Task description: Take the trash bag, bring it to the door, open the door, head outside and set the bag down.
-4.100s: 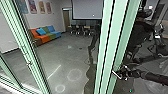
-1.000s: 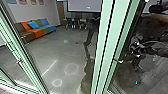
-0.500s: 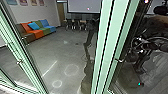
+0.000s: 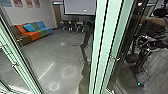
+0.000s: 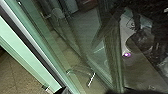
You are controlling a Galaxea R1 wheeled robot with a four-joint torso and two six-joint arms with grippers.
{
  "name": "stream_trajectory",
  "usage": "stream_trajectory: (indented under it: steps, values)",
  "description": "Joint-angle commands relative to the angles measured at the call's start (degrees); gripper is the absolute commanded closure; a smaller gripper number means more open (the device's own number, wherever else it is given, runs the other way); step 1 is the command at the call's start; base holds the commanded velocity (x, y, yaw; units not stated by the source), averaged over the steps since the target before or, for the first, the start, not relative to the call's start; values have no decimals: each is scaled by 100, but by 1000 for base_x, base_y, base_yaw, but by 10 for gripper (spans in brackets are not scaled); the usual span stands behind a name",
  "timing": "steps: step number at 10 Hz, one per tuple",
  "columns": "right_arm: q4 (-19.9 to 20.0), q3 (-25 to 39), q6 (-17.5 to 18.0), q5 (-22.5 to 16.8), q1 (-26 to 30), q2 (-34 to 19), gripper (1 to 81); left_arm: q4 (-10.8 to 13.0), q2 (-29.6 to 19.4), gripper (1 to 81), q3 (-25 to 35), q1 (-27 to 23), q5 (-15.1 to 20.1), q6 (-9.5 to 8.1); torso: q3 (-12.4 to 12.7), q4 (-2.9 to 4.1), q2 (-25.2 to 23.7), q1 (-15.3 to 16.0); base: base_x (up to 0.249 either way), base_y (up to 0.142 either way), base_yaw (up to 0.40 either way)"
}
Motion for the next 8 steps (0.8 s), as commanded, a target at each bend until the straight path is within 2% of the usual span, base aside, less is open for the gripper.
stream_trajectory:
  steps: [1,6,8]
  values:
    - [-1297,-323,-90,9,1001,-104,10,-61,-59,811,-10,-139,431,-27,0,0,0,0,0,0,0]
    - [-1968,-1098,-107,1,1345,45,10,-70,-15,811,-10,-147,431,-27,0,0,2,2,0,0,0]
    - [-2451,-1203,-116,-131,1423,-52,10,-70,-6,811,-10,-147,431,-27,0,0,2,2,0,0,0]
